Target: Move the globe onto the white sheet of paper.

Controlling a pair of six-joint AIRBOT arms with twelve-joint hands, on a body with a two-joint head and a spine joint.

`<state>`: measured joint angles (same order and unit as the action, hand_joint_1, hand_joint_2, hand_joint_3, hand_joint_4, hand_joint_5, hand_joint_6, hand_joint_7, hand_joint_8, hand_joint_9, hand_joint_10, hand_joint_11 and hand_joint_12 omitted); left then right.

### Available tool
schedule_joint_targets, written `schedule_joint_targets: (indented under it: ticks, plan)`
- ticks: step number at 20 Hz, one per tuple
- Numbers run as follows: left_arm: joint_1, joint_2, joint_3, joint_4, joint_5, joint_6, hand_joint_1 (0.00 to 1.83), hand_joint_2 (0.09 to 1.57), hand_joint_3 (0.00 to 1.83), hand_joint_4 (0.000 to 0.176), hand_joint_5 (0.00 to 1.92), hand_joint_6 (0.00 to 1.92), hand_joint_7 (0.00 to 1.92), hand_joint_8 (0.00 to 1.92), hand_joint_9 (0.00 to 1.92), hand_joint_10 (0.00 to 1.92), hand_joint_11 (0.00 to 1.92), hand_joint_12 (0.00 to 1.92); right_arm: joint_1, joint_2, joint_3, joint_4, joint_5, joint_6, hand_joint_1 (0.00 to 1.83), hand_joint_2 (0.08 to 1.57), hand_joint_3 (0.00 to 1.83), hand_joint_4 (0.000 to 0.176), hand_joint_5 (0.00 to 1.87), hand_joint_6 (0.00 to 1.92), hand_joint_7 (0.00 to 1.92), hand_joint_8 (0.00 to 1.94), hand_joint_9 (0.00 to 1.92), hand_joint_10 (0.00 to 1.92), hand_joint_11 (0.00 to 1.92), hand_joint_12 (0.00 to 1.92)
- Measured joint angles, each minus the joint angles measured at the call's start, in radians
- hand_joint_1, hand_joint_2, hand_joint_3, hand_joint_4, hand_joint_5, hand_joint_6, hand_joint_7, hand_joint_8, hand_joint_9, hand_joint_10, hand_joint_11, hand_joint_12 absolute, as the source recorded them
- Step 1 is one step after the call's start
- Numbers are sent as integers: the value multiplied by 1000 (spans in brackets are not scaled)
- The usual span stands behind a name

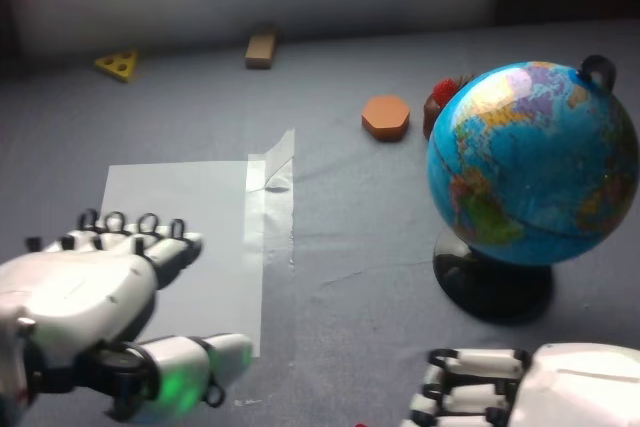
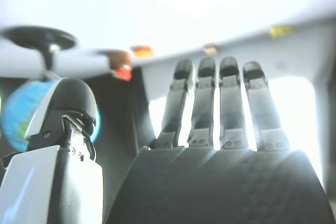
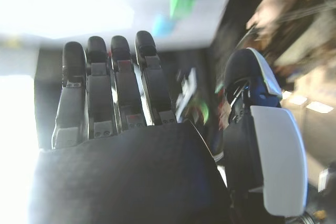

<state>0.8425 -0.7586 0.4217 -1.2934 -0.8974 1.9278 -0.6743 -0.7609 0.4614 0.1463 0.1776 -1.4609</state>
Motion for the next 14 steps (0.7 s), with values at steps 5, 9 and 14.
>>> schedule_joint_targets:
  ticks: [5,9,14]
  plan:
    - [111,-77,0,21,-126,-100,181,1169,0,0,178,9,149,9,106,12,31,16,-138,39,120,-791,156,701,77,1141,0,0,321,4,292,11,255,30,0,566]
    - [191,-92,1,96,-248,-232,232,1140,0,0,250,5,249,3,213,7,1,274,-217,61,201,-874,365,762,67,1143,0,0,274,1,308,7,268,24,0,711]
    - [208,-92,1,140,-261,-247,234,1133,0,0,249,1,259,0,226,3,0,276,-254,61,303,-879,492,825,41,1154,3,0,310,15,330,9,264,17,0,690]
